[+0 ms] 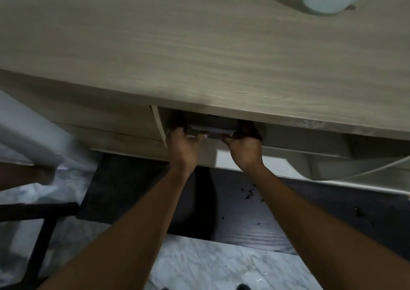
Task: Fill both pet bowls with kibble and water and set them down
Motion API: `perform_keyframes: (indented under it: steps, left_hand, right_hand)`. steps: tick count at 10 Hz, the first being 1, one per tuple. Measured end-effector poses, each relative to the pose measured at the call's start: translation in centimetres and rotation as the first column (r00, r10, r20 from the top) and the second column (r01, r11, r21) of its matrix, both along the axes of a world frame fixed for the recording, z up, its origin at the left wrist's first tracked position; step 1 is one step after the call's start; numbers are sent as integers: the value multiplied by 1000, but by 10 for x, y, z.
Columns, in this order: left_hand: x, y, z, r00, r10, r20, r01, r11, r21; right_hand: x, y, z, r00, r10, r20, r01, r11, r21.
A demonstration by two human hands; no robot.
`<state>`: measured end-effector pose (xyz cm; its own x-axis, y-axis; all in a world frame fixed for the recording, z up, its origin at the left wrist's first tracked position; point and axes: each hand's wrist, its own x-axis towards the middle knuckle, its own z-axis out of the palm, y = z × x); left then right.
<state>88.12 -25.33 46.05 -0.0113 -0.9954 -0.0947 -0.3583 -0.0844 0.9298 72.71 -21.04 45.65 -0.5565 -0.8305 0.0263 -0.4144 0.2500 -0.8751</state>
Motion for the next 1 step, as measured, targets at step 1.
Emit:
perform_keyframes:
  steps: [1]
  left_hand:
    - [-1, 3, 2, 999, 45, -26, -45, 999, -20]
  right_hand:
    - [3, 2, -9, 1000, -24, 20, 24, 1000, -3]
